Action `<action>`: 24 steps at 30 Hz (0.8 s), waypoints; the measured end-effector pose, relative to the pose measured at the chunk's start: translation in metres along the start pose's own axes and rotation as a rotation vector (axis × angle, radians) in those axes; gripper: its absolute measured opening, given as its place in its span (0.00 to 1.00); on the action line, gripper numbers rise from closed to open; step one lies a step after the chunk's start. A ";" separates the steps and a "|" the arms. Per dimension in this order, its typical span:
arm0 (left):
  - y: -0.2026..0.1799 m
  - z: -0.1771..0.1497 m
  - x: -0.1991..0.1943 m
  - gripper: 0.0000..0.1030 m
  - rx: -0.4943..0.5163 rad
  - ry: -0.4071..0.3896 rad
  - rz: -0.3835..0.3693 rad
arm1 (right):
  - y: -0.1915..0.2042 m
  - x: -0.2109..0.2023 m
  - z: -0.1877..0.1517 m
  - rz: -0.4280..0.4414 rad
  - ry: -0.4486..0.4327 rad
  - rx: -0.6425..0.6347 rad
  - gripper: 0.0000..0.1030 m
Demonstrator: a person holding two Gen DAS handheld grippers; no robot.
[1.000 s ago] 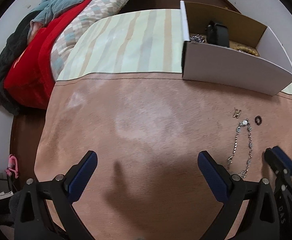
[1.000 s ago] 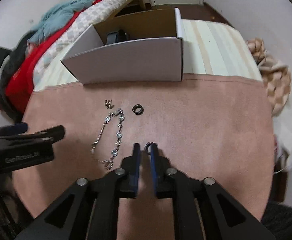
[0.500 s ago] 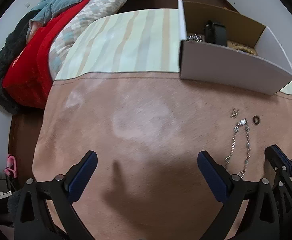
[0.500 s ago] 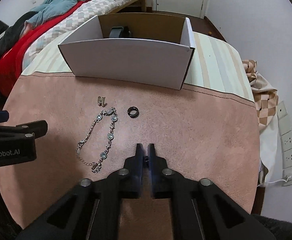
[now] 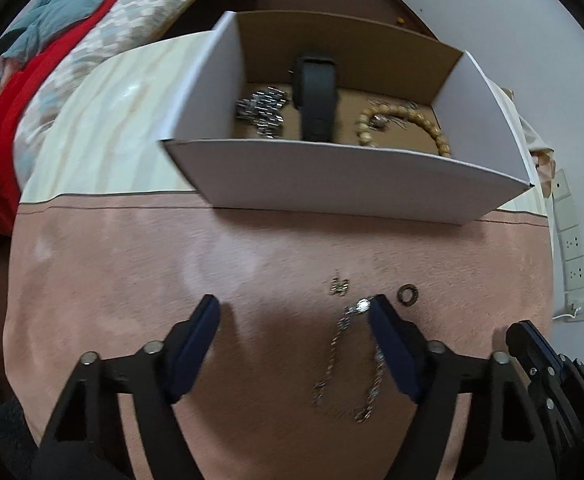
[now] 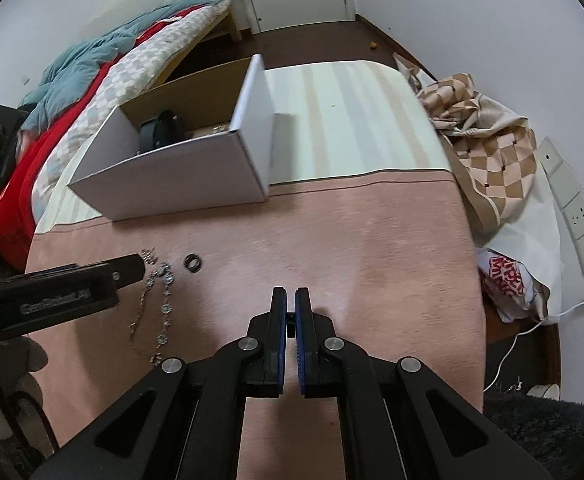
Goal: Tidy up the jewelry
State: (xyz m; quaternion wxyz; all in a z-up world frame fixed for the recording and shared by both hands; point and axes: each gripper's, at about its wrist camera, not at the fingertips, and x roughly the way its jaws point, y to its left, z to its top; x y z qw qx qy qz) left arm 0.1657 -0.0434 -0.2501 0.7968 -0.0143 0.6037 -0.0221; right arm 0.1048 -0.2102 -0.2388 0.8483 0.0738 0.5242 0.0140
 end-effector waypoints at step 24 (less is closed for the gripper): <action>0.027 -0.003 -0.062 0.02 0.004 -0.118 -0.081 | -0.005 -0.042 0.015 0.050 -0.083 0.039 0.04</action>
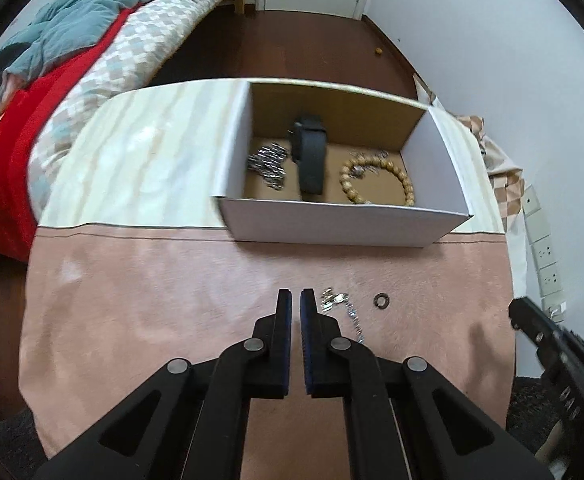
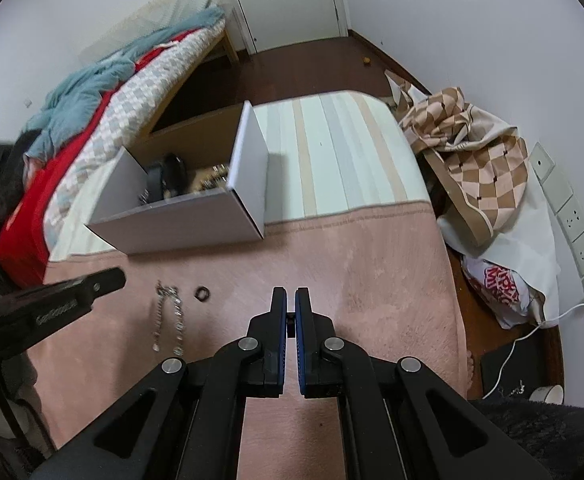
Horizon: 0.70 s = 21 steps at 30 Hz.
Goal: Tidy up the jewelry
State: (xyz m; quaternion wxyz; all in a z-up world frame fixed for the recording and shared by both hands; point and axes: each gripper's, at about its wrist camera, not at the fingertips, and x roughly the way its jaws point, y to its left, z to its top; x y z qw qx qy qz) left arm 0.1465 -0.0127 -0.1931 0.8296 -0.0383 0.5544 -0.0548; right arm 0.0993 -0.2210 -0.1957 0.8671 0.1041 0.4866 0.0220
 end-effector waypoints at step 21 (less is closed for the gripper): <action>0.020 -0.006 0.031 0.07 -0.116 0.089 -0.156 | 0.013 -0.010 0.021 0.081 -0.017 0.019 0.04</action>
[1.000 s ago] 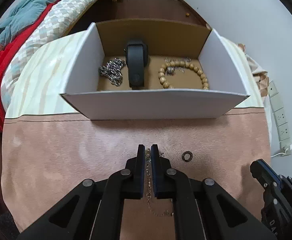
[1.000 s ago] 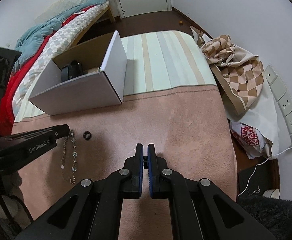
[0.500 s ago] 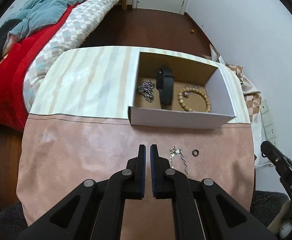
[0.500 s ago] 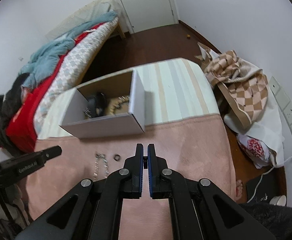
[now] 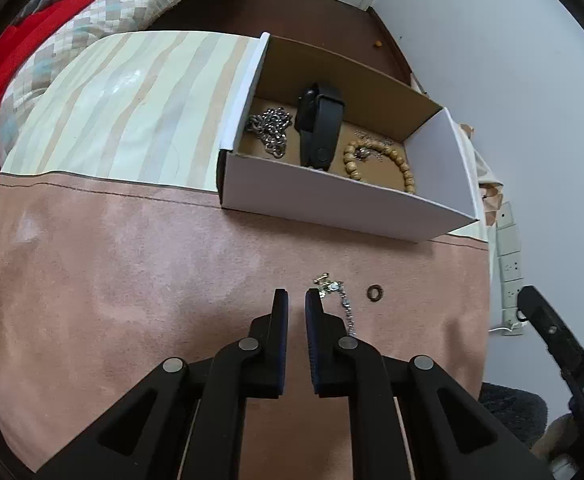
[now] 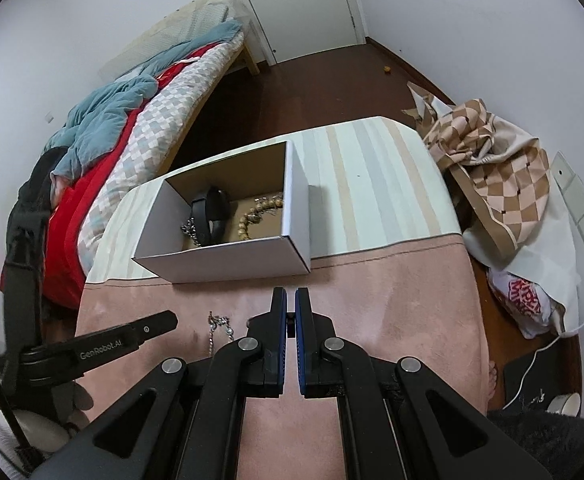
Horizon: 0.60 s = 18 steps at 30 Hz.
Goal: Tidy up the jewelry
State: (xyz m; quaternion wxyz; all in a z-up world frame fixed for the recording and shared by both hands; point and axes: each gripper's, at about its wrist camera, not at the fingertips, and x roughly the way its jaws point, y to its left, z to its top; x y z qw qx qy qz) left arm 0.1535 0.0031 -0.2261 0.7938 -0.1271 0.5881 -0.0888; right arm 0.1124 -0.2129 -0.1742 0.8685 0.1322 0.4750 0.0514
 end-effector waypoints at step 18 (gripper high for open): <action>-0.051 -0.001 0.046 0.11 0.230 -0.031 0.126 | -0.023 0.017 -0.012 -0.053 0.043 0.032 0.04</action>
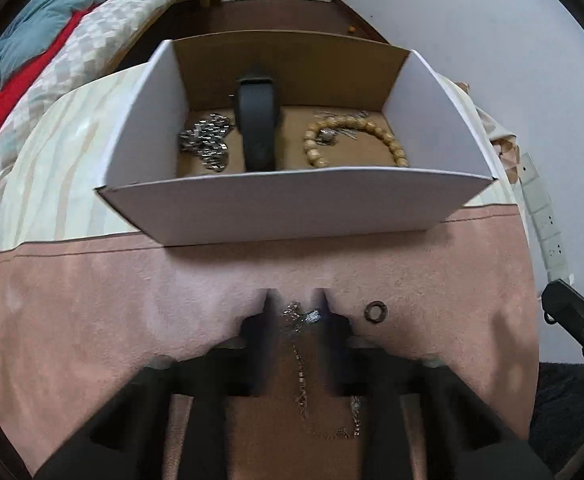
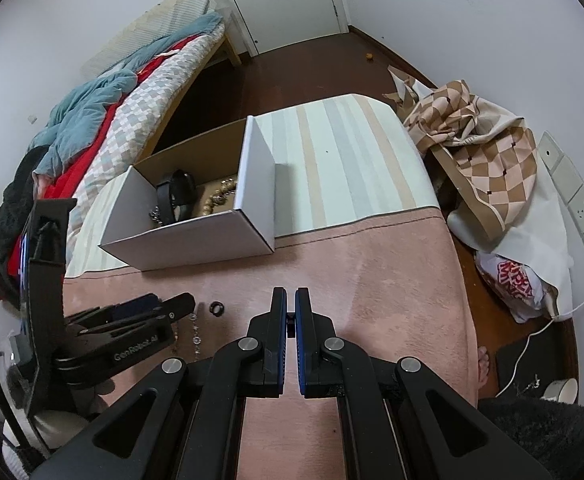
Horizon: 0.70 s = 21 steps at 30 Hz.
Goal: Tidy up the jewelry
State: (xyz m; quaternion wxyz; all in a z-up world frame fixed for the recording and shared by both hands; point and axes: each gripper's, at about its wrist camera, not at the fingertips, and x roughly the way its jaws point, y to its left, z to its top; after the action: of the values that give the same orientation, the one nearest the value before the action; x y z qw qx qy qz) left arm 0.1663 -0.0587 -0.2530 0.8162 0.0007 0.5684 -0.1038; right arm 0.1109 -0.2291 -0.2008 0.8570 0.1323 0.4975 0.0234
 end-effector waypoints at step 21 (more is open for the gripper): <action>0.046 0.035 -0.118 0.07 -0.155 -0.159 -0.161 | 0.026 -0.045 0.042 0.148 -0.082 0.016 0.04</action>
State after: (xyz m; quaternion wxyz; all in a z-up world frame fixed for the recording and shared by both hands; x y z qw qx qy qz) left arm 0.1674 0.0022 -0.1369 0.8453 -0.1161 0.5064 -0.1246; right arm 0.1268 -0.2208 -0.1361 0.8715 0.1764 0.4511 0.0771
